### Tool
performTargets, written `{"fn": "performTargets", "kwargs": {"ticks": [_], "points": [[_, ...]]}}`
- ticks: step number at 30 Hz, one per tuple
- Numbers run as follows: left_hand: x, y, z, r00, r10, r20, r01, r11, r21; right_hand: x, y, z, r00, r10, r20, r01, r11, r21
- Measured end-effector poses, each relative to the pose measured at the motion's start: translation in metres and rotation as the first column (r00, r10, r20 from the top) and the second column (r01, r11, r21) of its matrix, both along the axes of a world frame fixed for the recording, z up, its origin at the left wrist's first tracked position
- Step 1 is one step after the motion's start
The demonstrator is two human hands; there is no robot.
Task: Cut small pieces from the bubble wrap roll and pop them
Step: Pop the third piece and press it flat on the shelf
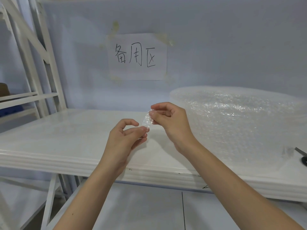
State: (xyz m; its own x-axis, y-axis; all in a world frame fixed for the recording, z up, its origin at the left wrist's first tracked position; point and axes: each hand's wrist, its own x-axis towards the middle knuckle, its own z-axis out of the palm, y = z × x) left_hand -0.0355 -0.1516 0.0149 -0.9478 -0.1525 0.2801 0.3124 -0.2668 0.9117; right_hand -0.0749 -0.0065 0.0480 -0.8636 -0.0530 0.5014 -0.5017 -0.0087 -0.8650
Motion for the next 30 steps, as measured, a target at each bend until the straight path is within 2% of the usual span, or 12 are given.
{"fn": "performTargets", "kwargs": {"ticks": [7, 10, 13, 16, 20, 24, 27, 30], "points": [[-0.010, -0.029, 0.005, 0.997, 0.079, 0.007, -0.077, 0.982, -0.171, -0.017, -0.009, 0.005, 1.000, -0.011, 0.000, 0.011, 1.000, -0.011], [-0.024, -0.045, 0.009, 0.983, 0.181, -0.028, -0.183, 0.960, -0.214, -0.029, -0.013, -0.003, 0.999, -0.008, 0.048, 0.003, 0.994, 0.105], [-0.038, -0.057, 0.008, 0.966, 0.253, -0.056, -0.259, 0.933, -0.252, -0.041, -0.014, -0.016, 0.986, 0.021, 0.164, -0.058, 0.972, 0.228], [-0.044, -0.066, 0.002, 0.948, 0.314, -0.049, -0.317, 0.922, -0.222, -0.047, -0.013, -0.024, 0.957, 0.058, 0.285, -0.127, 0.965, 0.229], [-0.047, -0.073, -0.003, 0.946, 0.321, -0.033, -0.322, 0.932, -0.166, -0.055, -0.016, -0.031, 0.937, 0.035, 0.348, -0.137, 0.952, 0.275], [-0.049, -0.075, -0.003, 0.951, 0.306, -0.029, -0.307, 0.937, -0.169, -0.059, -0.017, -0.038, 0.958, -0.096, 0.272, -0.033, 0.900, 0.434], [-0.048, -0.075, -0.004, 0.955, 0.294, -0.030, -0.294, 0.938, -0.182, -0.057, -0.018, -0.041, 0.974, -0.198, 0.111, 0.096, 0.803, 0.588], [-0.048, -0.074, -0.003, 0.959, 0.282, -0.026, -0.282, 0.938, -0.202, -0.057, -0.021, -0.042, 0.978, -0.207, -0.023, 0.172, 0.737, 0.653]]}}
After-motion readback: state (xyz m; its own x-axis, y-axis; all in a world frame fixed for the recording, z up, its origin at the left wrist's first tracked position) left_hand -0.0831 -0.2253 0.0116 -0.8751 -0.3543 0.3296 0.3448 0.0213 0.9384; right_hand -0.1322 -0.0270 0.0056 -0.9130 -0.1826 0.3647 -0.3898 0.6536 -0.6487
